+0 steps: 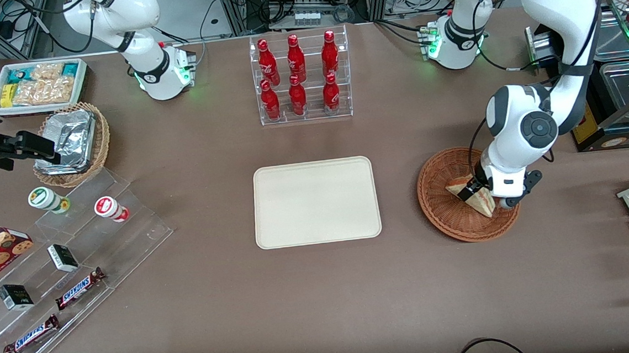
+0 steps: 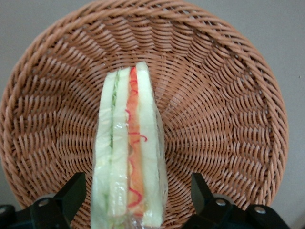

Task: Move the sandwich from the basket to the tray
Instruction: 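Close the left gripper on the sandwich and lift it from the basket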

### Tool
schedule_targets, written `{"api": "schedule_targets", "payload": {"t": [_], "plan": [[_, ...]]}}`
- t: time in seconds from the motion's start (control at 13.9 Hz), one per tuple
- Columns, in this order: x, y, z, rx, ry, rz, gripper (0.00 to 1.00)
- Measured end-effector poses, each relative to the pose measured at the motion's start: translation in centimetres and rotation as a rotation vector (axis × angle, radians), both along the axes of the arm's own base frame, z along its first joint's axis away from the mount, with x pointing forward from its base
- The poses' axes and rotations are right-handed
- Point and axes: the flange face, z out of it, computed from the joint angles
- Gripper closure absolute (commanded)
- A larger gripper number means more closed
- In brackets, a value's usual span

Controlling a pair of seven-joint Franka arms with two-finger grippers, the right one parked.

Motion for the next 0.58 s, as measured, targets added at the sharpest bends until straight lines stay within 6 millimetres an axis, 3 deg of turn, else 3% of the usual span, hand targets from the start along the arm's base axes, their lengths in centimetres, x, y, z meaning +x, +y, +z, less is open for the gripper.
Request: {"api": "schedule_targets", "payload": {"t": [0.14,0.22,0.43,0.58], "plan": [[-0.1,-0.6,0.0,0.0,0.0,0.0,0.9],[-0.1,-0.8,0.0,0.001,0.001,0.001,1.0],[0.0,-0.8,0.8,0.002,0.001,0.002,1.0],[0.1,-0.8,2.7,0.01,0.006,-0.002,1.0]]}}
